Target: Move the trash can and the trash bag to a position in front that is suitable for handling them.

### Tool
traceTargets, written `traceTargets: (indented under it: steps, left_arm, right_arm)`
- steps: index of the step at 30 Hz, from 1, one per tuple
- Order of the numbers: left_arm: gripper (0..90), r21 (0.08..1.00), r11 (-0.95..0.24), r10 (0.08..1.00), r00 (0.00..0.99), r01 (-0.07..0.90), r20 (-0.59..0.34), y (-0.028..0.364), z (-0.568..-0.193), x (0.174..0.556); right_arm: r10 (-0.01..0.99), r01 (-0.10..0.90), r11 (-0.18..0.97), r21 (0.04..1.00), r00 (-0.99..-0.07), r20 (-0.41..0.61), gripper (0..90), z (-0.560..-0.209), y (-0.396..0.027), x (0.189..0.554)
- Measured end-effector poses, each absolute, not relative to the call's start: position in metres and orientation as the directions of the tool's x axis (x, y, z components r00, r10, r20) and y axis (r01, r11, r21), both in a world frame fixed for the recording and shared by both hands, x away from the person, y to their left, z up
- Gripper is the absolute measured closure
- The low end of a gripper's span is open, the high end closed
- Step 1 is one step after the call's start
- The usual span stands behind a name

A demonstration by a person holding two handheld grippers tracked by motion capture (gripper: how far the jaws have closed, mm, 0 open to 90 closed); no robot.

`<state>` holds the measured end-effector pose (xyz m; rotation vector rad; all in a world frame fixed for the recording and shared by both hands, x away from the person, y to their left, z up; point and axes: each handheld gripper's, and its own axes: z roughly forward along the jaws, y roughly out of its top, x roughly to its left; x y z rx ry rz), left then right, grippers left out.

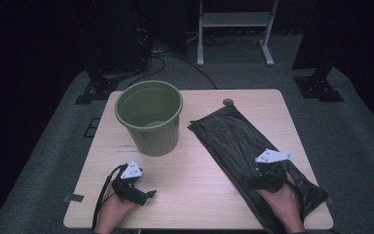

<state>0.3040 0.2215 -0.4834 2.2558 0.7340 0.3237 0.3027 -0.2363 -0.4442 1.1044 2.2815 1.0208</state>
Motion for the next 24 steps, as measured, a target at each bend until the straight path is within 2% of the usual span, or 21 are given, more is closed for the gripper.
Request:
traceTargets:
  steps: [9,16,24]
  left_arm:
    - [0.0,0.712,-0.571,0.592,0.806,0.408,0.013,0.221,-0.483,0.304]
    - [0.0,0.712,-0.571,0.592,0.806,0.408,0.014,0.222,-0.483,0.304]
    - [0.0,0.707,-0.574,0.592,0.806,0.412,0.011,0.222,-0.482,0.304]
  right_arm:
    - [0.812,0.556,0.388,0.735,-0.583,0.013,9.2,-0.468,-0.249,0.33]
    - [0.818,0.584,0.401,0.705,-0.575,0.012,9.1,-0.484,-0.251,0.336]
    - [0.821,0.566,0.386,0.728,-0.571,0.009,9.2,-0.486,-0.252,0.334]
